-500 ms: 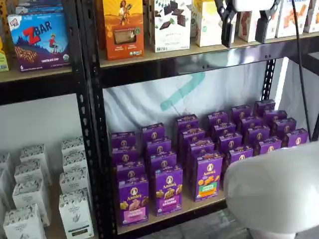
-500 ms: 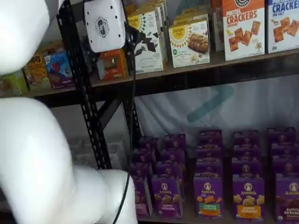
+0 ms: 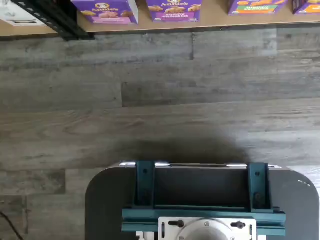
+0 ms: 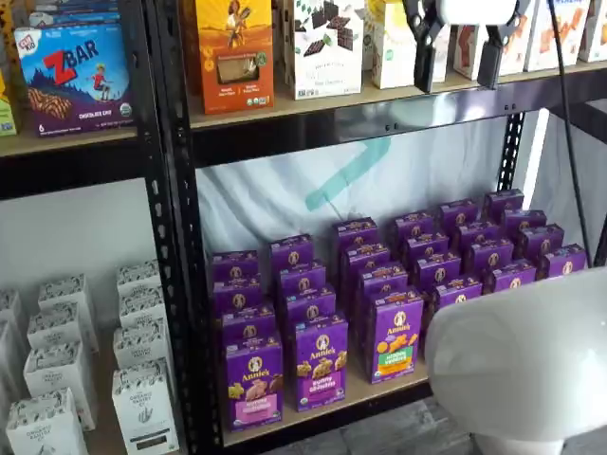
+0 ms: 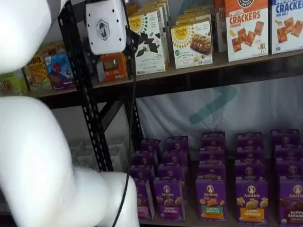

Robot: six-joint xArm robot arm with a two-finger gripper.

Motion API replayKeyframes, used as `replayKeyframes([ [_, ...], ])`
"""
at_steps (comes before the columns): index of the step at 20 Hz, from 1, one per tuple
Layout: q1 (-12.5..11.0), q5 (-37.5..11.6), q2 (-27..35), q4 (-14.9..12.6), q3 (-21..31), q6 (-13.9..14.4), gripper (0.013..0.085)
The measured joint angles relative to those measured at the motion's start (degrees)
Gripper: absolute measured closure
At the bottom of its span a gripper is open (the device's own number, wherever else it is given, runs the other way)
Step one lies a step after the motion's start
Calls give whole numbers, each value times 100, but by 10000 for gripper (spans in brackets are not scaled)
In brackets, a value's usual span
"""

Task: Pick up the purple box with a pink patch in the middle, on the bottom shelf, the first box from the left

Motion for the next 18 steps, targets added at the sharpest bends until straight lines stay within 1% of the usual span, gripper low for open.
replayKeyframes([
  [6,308,-330,-64,-194,310,221,130],
  [11,335,-655,-156,-212,688,240,130],
  [16,392,-1019,-273,-312,1147,261,130],
  [18,378,-1154,-306,-287,1335,253,130],
])
